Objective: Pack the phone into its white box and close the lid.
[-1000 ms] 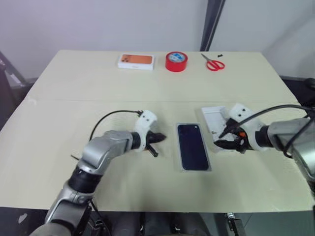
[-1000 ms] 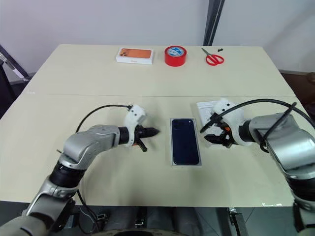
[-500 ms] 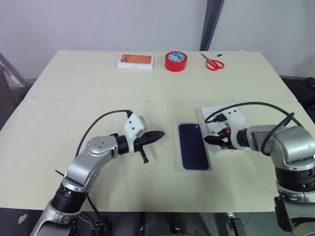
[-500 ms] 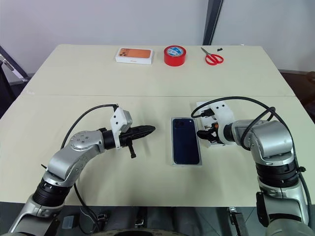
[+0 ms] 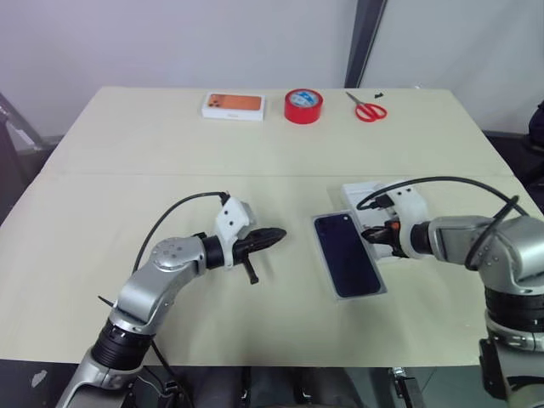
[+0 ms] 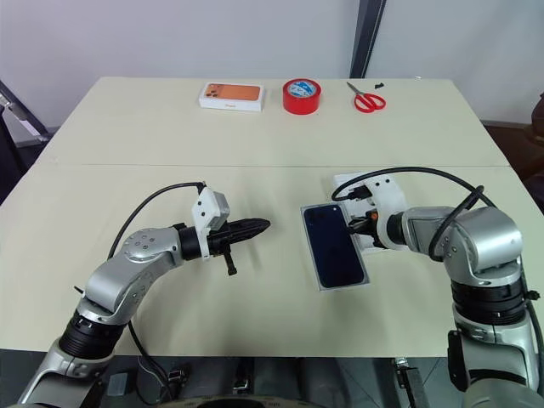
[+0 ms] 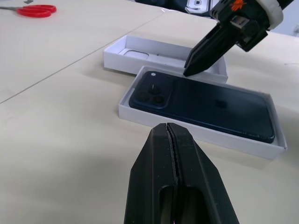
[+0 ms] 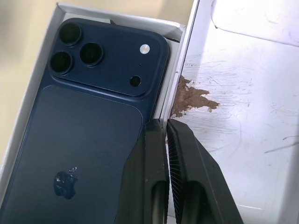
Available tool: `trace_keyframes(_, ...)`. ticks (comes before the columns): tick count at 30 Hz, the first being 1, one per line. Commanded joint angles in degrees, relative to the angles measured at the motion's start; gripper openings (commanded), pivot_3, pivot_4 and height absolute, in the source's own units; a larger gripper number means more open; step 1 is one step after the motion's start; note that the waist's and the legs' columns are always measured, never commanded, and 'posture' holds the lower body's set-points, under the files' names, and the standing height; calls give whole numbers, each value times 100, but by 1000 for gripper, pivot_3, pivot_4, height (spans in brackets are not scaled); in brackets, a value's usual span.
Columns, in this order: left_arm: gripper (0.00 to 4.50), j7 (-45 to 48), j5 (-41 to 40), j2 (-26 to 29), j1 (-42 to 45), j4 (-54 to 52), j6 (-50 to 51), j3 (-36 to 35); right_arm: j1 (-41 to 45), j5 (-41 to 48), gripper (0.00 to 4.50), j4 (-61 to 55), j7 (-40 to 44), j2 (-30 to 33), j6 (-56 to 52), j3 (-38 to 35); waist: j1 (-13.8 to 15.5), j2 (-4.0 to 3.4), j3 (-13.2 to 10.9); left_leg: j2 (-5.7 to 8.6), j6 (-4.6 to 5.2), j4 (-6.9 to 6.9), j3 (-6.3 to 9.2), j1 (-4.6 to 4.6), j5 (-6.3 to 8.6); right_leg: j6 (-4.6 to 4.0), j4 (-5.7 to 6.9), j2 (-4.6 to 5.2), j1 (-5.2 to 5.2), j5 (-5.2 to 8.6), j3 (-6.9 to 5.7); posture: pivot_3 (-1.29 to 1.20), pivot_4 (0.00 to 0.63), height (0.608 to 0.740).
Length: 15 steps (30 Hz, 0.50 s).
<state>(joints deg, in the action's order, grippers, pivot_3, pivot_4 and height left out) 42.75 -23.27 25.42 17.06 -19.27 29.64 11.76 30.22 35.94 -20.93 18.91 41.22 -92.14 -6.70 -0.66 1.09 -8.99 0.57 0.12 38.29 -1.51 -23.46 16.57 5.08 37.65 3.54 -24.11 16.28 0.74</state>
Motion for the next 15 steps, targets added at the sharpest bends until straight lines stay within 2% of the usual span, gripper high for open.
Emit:
trace_keyframes(1, 0, -2, -121, -45, 16, -230, -5, -124, 194, 326, 143, -23, -182, 212, -36, -252, 0, 0, 0, 0, 0, 0, 0, 0, 0, 0, 0, 0, 0, 0, 0, 0, 150, 725)
trace_keyframes(12, 0, -56, -110, -78, 36, -245, 52, -118, -51, 742, 143, 91, -714, 161, -36, -130, 0, 0, 0, -1, 1, 2, 0, 0, -1, 0, 5, -3, 0, 0, 0, 0, 150, 725)
trace_keyframes(15, 0, -73, -119, -71, 29, -267, 83, -128, -55, 766, 1017, 91, -799, 123, -36, -132, 0, 0, 0, -1, 1, 2, 0, 0, -1, 1, 6, -4, 0, 0, 0, 0, 150, 725)
